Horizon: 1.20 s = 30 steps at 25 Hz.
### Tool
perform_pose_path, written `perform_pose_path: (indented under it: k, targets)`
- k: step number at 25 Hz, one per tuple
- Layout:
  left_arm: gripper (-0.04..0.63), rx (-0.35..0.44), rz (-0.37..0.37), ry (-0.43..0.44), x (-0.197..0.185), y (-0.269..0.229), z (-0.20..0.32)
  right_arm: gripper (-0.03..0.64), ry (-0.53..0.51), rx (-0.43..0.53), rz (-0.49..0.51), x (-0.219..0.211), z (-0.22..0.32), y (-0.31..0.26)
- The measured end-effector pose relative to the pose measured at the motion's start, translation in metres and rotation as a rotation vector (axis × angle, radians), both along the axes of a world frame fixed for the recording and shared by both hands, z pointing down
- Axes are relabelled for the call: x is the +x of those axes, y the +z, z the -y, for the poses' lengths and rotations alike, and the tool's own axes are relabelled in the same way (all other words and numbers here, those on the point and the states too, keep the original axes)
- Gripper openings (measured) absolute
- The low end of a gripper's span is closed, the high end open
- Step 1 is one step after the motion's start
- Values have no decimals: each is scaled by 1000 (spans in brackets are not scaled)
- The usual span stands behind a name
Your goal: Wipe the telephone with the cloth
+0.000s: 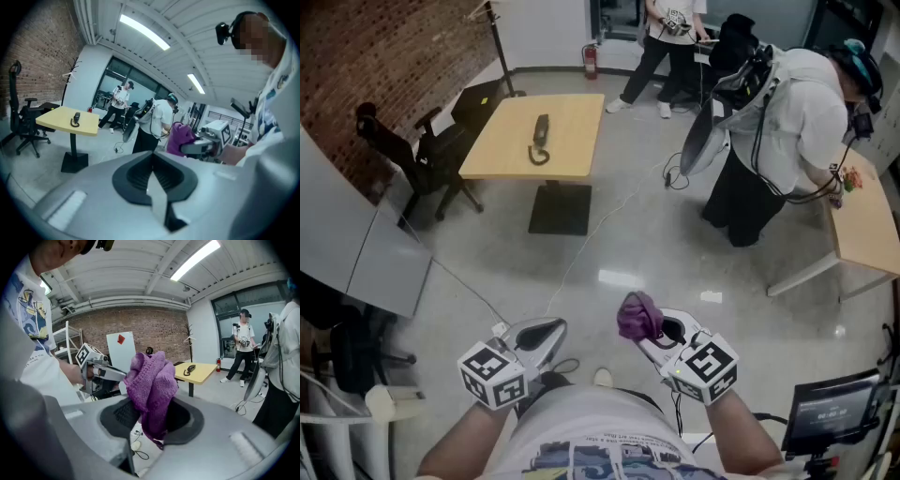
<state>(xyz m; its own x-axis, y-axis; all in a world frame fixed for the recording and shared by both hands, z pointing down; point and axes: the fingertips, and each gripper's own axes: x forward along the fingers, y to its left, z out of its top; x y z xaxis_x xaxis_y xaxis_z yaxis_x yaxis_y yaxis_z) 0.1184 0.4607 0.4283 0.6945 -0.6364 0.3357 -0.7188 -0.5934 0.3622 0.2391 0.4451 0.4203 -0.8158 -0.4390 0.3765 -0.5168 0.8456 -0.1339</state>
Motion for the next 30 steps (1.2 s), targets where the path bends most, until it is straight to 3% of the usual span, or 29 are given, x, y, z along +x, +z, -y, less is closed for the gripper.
perform_pose_path:
  k: [9,17,30]
  targets:
    - [9,-3,18,-7,-3,4,4,129,-15,-28,-13,-4,1,3]
    - [9,-24,40,-33,-7,11,16,130,-44,-58,35,-10,15,5]
    - [9,-56,31,-127,-66,31,74,130,-52,-81,10,-51,78,22]
